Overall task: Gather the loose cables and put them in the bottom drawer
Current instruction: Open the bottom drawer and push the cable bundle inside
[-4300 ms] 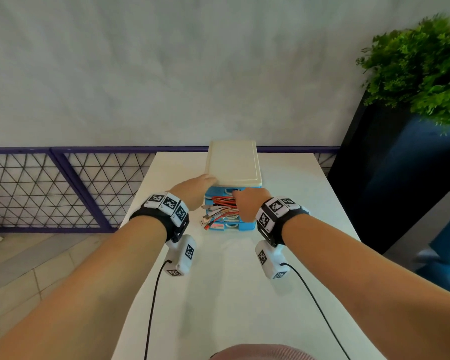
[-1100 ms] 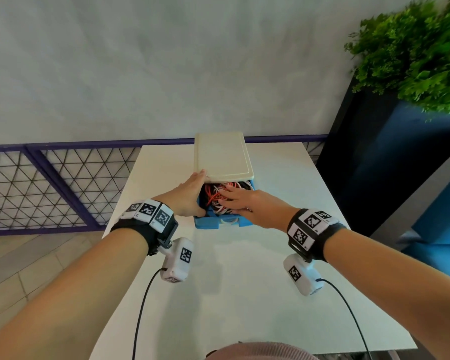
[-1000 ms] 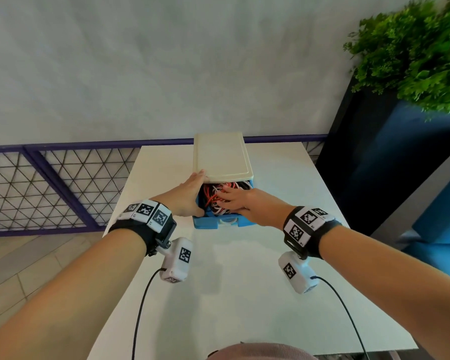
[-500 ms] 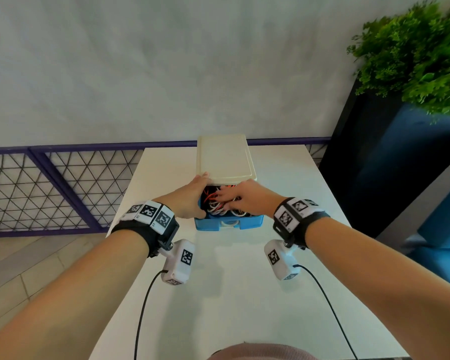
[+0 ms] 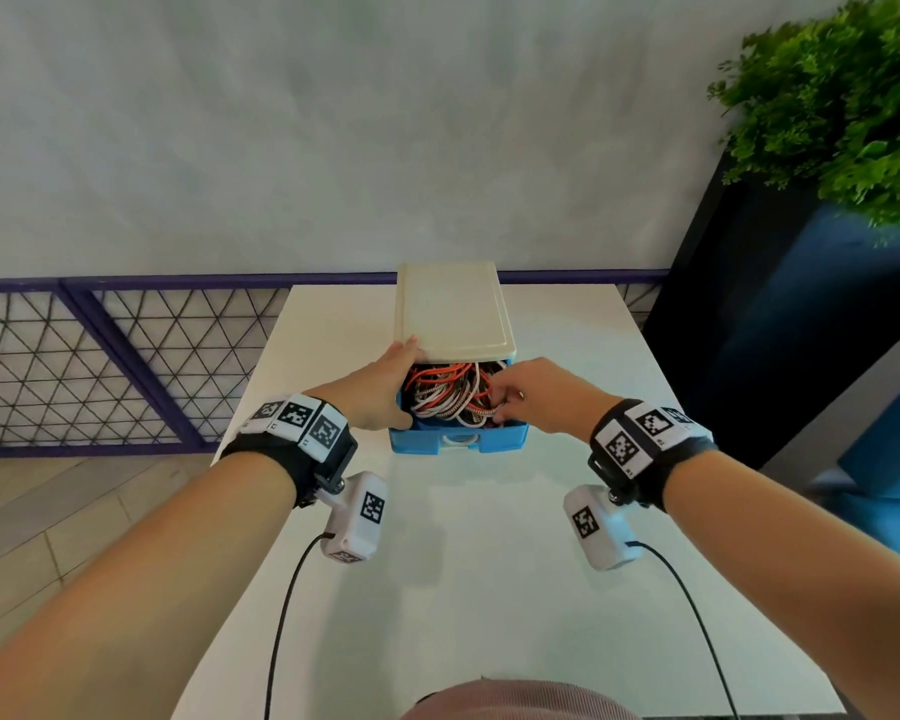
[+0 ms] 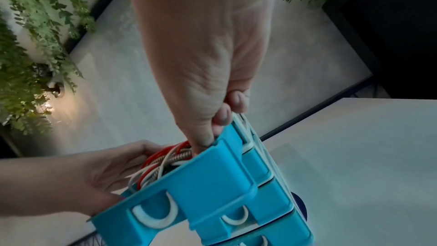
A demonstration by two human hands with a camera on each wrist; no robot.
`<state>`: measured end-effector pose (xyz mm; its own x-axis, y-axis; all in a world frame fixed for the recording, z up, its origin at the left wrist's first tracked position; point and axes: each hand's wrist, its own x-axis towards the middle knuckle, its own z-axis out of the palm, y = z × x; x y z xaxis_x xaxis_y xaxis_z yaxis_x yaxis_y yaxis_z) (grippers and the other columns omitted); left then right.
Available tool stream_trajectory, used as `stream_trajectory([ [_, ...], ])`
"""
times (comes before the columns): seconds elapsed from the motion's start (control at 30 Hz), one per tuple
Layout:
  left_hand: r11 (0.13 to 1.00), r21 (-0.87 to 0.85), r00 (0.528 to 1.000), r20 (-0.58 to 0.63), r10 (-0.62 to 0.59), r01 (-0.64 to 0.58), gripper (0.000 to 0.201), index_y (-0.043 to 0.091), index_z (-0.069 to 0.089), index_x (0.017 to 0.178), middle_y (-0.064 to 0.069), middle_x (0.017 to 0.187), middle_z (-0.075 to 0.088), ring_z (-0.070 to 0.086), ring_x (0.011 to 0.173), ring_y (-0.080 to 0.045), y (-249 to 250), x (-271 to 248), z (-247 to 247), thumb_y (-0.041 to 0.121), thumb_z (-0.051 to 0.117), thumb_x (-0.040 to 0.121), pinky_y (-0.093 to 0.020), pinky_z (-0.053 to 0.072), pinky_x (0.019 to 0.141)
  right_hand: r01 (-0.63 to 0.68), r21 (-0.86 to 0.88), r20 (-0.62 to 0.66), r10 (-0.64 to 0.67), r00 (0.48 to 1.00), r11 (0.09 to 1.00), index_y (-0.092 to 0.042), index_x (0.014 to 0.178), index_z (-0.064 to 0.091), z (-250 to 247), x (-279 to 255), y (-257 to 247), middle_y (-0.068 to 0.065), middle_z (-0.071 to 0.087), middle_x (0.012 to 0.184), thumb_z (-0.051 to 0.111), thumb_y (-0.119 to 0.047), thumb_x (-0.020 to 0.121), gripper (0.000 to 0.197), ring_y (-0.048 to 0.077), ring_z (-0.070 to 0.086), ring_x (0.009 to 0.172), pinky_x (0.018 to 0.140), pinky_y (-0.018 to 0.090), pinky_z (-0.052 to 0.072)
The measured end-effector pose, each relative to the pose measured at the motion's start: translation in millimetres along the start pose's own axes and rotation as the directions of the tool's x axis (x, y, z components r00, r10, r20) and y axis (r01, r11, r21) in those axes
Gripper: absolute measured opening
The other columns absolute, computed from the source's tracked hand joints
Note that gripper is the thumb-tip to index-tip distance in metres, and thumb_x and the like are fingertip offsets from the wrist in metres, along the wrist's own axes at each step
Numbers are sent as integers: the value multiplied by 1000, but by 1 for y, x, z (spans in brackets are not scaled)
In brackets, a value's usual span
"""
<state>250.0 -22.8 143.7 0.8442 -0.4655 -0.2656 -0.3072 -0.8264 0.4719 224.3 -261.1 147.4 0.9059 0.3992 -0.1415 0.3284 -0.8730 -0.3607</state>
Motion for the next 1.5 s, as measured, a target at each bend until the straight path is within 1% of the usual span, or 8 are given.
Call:
stream_trajectory([
  [0.27,1000,-6,1000,16,11,-11,105,18,-5,151,0,154,14,27,140,-18,-2,1,-2,12,71,79,-31,29,113,-1,-279,47,15,999,960,-6,91,69,-5,19,-13,8,66,97,54,-10,89,16,27,63,89,72,34,51],
  [0.5,999,-28,997,71,-20,22,102,25,-3,151,7,159,-1,19,144,-18,-3,4,-5,30,70,81,-34,28,113,88,-95,-79,-95,992,992,-20,124,60,-21,8,-22,3,63,110,55,-16,94,31,19,60,98,85,30,49],
  [0.63,999,-44,994,108,-15,20,106,35,11,147,9,159,-13,-2,147,-13,4,2,-8,55,77,67,-48,10,119,251,-256,1,-259,966,933,-33,142,45,9,11,-27,-1,48,139,54,-14,95,51,20,49,120,86,32,47],
  [0.8,997,73,993,112,22,-30,118,38,4,148,6,158,-20,-24,143,-12,2,0,-3,52,82,60,-55,-8,116,307,-396,17,-327,945,866,-26,134,56,23,20,-21,4,52,134,54,-11,93,43,29,52,117,77,39,49],
  [1.07,961,274,999,8,33,-34,112,28,19,148,0,159,9,12,145,-22,6,3,-9,45,84,59,-45,18,117,275,-459,14,-303,953,845,-30,140,48,15,23,-26,-2,48,137,46,-20,99,42,24,48,122,82,34,45],
  [1.2,956,293,998,-51,47,-30,94,28,35,138,4,142,33,31,128,-24,11,5,-11,40,84,59,-46,36,104,271,-439,12,-296,955,857,-27,130,59,9,32,-27,-3,56,126,46,-20,98,35,22,54,113,75,32,44],
  [1.37,931,365,987,-152,54,5,67,23,42,125,-2,123,42,40,111,-27,14,13,-11,35,78,69,-43,44,84,98,-105,-244,-121,962,990,-16,118,67,-14,42,-14,0,59,126,49,-24,97,28,19,56,112,90,26,41],
  [1.5,896,440,927,-356,116,57,35,17,45,110,-7,114,42,40,98,-29,19,25,3,13,64,81,-37,38,67,-33,-126,-74,24,997,991,-11,133,55,-11,45,-12,5,52,140,45,-32,99,41,24,48,127,107,35,37],
])
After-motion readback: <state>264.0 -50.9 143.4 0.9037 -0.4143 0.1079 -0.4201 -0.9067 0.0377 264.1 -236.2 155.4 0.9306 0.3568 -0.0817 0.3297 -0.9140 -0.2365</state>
